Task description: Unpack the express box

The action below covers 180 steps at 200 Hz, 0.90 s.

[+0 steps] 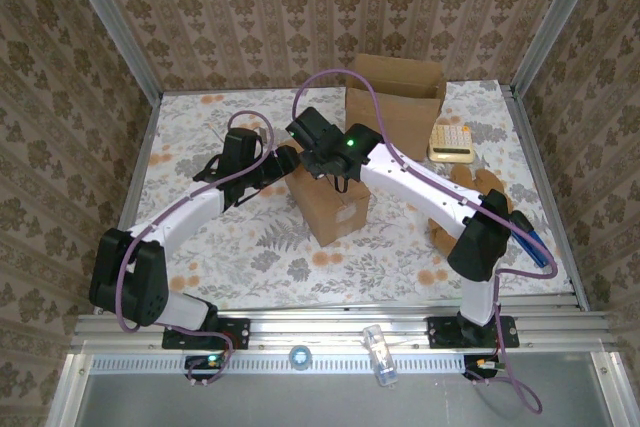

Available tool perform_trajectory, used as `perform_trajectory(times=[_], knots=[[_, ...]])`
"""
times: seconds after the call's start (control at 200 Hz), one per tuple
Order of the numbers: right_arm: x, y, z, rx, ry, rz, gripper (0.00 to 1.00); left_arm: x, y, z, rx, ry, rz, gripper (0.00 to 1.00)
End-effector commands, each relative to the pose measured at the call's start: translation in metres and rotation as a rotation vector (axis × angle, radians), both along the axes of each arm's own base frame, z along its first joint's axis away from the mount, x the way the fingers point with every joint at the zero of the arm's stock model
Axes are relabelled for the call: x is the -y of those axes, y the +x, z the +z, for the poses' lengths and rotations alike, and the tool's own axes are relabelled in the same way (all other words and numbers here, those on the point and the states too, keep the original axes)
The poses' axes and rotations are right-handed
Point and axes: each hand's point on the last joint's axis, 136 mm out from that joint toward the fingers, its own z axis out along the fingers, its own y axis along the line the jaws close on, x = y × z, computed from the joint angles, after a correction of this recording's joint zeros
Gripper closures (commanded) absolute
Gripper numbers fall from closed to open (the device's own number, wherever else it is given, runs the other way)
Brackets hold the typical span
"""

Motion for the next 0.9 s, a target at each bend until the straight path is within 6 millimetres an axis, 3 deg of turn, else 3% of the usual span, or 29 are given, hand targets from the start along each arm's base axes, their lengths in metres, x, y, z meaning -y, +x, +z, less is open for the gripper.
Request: perform_trajectory(times=[0.0, 0.895], knots=[[-0.004, 0.008, 0.008, 0.037, 0.014, -0.028, 1.00, -0.007, -0.014, -0.022, -0.075, 0.038, 0.001, 0.27], [-0.007, 0.011, -0.007, 0.016, -0.010, -0.033, 1.00, -0.004, -0.011, -0.023, -0.081, 0.032, -0.006, 0.38]])
